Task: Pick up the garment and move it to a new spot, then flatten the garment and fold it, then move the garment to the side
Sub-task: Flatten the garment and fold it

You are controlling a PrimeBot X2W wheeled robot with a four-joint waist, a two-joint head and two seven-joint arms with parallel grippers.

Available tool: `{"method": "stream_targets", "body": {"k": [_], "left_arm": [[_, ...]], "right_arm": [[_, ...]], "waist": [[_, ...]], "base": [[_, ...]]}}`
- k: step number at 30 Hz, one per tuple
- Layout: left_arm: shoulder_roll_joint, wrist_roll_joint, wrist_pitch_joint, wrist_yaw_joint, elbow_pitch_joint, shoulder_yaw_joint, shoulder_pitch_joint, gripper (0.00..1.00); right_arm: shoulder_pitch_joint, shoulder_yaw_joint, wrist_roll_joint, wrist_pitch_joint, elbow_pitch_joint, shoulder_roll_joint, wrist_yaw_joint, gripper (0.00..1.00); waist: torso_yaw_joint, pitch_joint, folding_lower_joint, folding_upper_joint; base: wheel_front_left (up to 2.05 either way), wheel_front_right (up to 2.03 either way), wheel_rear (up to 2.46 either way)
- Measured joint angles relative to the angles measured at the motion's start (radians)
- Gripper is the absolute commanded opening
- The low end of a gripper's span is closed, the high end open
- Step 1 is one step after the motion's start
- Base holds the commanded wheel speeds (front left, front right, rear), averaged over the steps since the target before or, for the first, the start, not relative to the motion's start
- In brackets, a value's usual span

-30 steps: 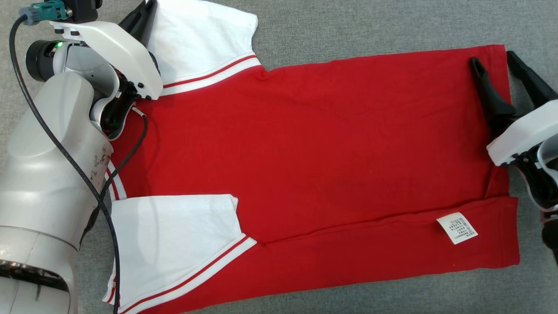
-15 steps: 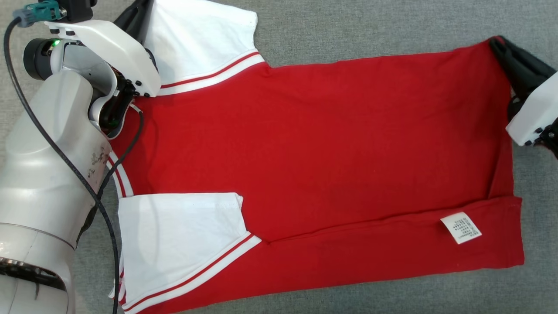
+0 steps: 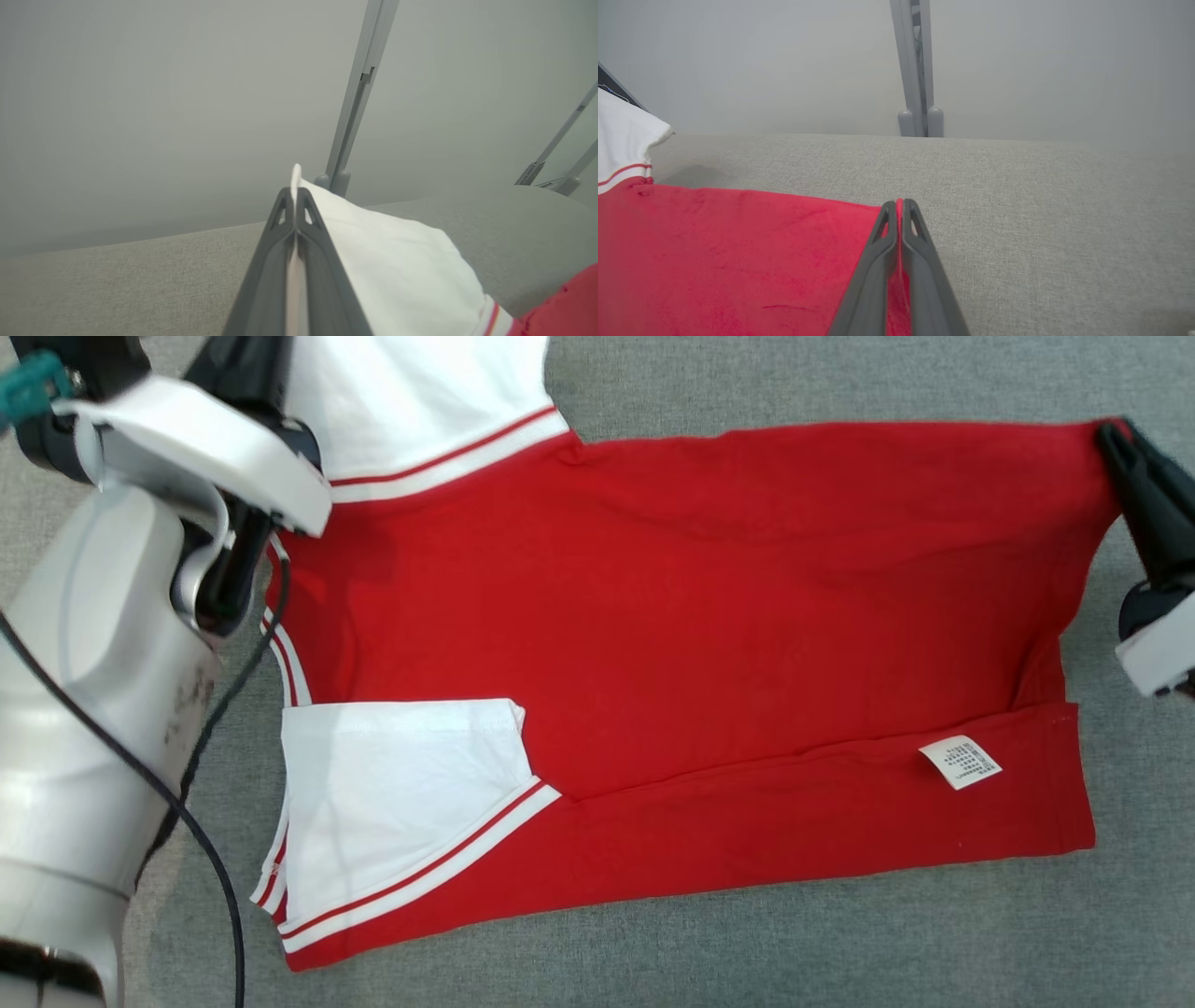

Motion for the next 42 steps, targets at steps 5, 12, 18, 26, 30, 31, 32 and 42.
{"method": "stream_targets", "body": {"k": [5, 12, 18, 26, 30, 31, 32, 42], "left_arm": [[0.036, -0.001, -0.012, 0.015, -0.185, 0.021, 0.136, 0.00], [0.130, 0.008, -0.014, 0.131, -0.582, 0.041, 0.457, 0.00], [0.213, 0.007, -0.002, 0.259, -0.846, 0.057, 0.690, 0.00], [0.256, -0.011, 0.047, 0.330, -1.015, 0.041, 0.841, 0.00], [0.241, -0.079, 0.059, 0.355, -1.027, 0.015, 0.969, 0.00], [0.238, -0.087, 0.059, 0.356, -1.022, 0.014, 0.981, 0.00], [0.234, -0.093, 0.059, 0.357, -1.014, 0.010, 0.990, 0.00], [0.193, -0.112, 0.081, 0.368, -0.880, -0.025, 1.001, 1.00]], "right_arm": [[0.086, -0.042, 0.015, -0.018, -0.021, 0.019, 0.000, 0.00], [0.200, -0.093, 0.035, -0.049, -0.024, 0.059, 0.000, 0.00], [0.231, -0.116, 0.015, -0.118, -0.022, 0.080, 0.000, 0.00], [0.270, -0.109, -0.019, -0.155, 0.003, 0.095, 0.000, 0.00], [0.381, -0.112, -0.010, -0.203, -0.004, 0.137, 0.000, 0.00], [0.395, -0.114, -0.010, -0.207, -0.002, 0.142, 0.000, 0.00], [0.408, -0.114, -0.010, -0.212, 0.000, 0.146, 0.000, 0.00], [0.459, -0.102, -0.072, -0.270, 0.041, 0.192, 0.000, 1.00]], "waist": [[0.001, -0.021, 0.0000, 0.0000], [0.004, -0.055, 0.0000, 0.0000], [0.010, -0.067, 0.0000, 0.0000], [0.028, -0.098, 0.0000, 0.0000], [0.036, -0.131, 0.0000, 0.0000], [0.037, -0.134, 0.0000, 0.0000], [0.039, -0.137, 0.0000, 0.0000], [0.036, -0.166, 0.0000, 0.0000]], "base": [[0.00, 0.00, 0.00], [0.00, 0.00, 0.00], [0.00, 0.00, 0.00], [0.00, 0.00, 0.00], [0.00, 0.00, 0.00], [0.00, 0.00, 0.00], [0.00, 0.00, 0.00], [0.00, 0.00, 0.00]]}}
